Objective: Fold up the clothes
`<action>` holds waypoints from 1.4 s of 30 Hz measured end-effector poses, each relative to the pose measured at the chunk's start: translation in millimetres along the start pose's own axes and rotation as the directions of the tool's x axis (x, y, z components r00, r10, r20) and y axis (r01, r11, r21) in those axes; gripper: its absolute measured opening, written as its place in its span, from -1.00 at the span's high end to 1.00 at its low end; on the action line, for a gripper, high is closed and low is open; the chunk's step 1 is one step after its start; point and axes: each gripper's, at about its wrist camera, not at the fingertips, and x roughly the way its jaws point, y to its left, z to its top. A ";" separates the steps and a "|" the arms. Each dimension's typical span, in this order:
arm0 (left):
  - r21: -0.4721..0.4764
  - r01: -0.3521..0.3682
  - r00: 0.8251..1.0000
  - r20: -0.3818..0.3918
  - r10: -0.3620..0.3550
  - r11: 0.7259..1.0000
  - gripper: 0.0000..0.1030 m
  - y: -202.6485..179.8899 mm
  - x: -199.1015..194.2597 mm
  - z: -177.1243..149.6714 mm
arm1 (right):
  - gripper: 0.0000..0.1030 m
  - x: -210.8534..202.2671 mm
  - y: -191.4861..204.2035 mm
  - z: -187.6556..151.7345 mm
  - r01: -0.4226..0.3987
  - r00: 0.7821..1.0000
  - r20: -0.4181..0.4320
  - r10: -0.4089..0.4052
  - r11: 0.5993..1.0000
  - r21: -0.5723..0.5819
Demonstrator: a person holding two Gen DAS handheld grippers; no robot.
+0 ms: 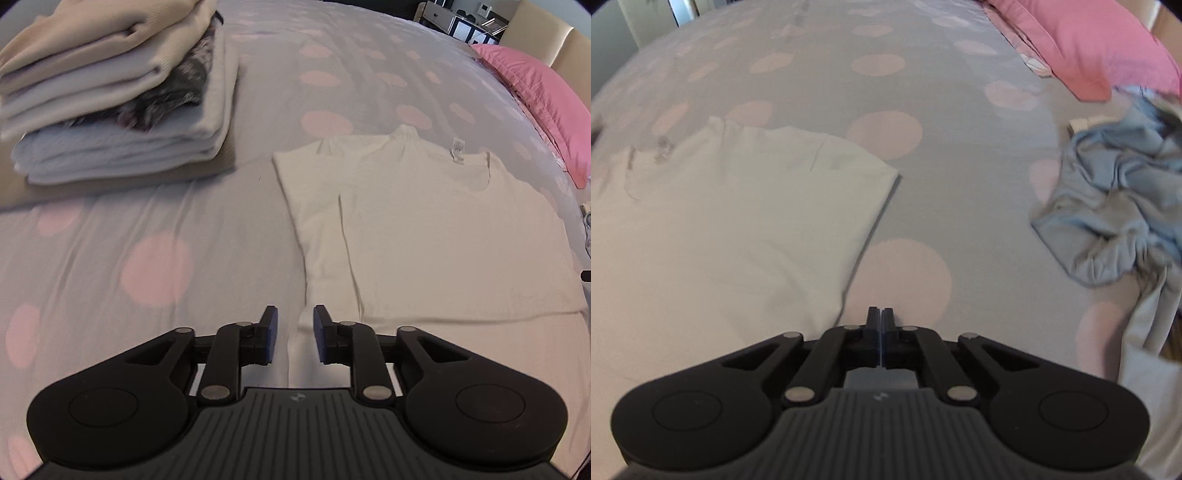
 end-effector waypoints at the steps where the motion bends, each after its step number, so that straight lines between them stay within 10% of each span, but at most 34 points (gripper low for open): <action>1: 0.001 0.005 1.000 -0.010 -0.005 1.000 0.45 0.5 -4.3 -5.9 | 0.89 -8.5 -0.8 -6.8 -0.023 1.000 -0.002 0.023 1.000 -0.001; 11: 0.045 0.007 0.997 -0.082 -0.003 0.999 0.14 -5.7 -25.6 -88.2 | 0.28 -67.0 30.9 -107.6 -0.200 0.979 -0.072 0.193 0.974 -0.103; 24: 0.096 -0.079 0.983 -0.160 0.094 0.992 0.14 -5.7 -19.8 -164.8 | 0.02 -83.8 36.4 -207.1 -0.109 0.988 -0.129 0.082 0.970 -0.217; 28: 0.077 -0.060 0.984 -0.161 0.072 0.995 0.24 -4.6 -23.9 -172.2 | 0.10 -86.1 33.6 -218.7 -0.113 0.984 -0.154 0.086 0.977 -0.182; 33: 0.108 -0.008 0.989 -0.145 0.024 0.994 0.93 -14.0 -31.0 -179.5 | 0.83 -91.0 43.9 -229.2 -0.109 0.985 -0.152 0.076 0.969 -0.224; 42: -0.030 0.086 0.996 -0.004 -0.086 0.996 0.97 10.6 -75.0 -154.0 | 0.91 -121.9 32.5 -212.3 -0.106 0.994 -0.047 0.099 0.977 -0.187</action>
